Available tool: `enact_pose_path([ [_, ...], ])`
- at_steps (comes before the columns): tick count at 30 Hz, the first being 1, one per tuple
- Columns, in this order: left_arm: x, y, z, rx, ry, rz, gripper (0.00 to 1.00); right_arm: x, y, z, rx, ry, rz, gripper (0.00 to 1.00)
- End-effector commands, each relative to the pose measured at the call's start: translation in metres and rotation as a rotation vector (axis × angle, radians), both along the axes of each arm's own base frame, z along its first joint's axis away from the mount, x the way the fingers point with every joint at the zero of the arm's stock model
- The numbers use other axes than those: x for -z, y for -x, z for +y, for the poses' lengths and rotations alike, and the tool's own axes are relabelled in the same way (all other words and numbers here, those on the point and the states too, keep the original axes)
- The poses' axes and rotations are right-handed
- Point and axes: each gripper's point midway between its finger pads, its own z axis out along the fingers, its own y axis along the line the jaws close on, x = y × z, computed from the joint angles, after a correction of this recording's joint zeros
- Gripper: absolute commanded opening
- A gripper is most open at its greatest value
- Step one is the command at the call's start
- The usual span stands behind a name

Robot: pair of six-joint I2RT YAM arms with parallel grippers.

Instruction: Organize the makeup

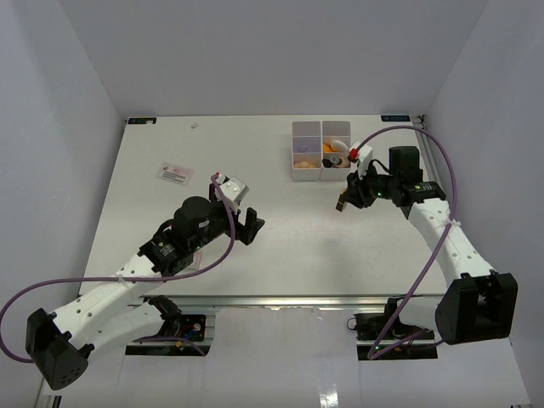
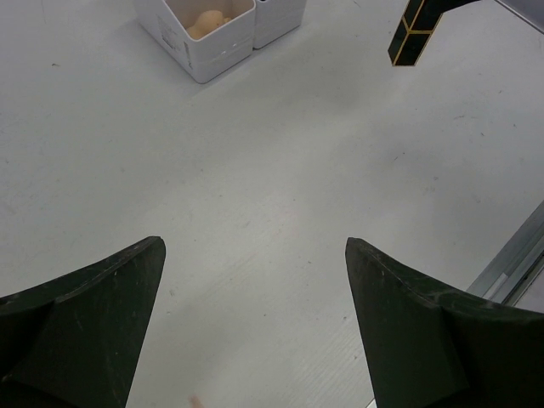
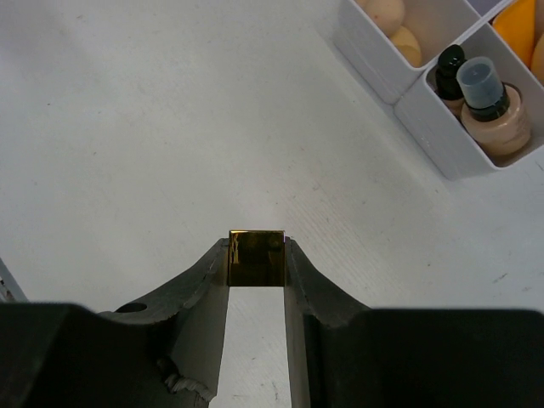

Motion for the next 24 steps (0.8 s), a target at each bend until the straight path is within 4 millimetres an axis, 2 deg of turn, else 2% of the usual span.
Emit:
enact_pose_path([
  [1, 0.005, -0.003, 0.005, -0.034, -0.01, 0.014, 0.98, -0.03, -0.04, -0.007, 0.099, 0.003, -0.121, 0.08],
  [10, 0.004, -0.005, 0.009, -0.061, -0.013, 0.007, 0.98, -0.069, -0.111, -0.006, 0.198, -0.026, -0.215, 0.08],
  [16, 0.006, -0.007, 0.013, -0.081, -0.021, 0.006, 0.98, -0.095, -0.157, 0.001, 0.25, -0.091, -0.257, 0.08],
  [18, 0.007, -0.008, 0.014, -0.089, -0.026, 0.008, 0.98, -0.097, -0.172, 0.005, 0.265, -0.126, -0.248, 0.08],
  [19, 0.007, -0.009, 0.015, -0.093, -0.028, 0.007, 0.98, -0.107, -0.177, 0.007, 0.268, -0.143, -0.269, 0.08],
  [24, 0.01, -0.011, 0.017, -0.111, -0.039, 0.007, 0.98, -0.111, -0.211, 0.006, 0.356, -0.199, -0.282, 0.08],
])
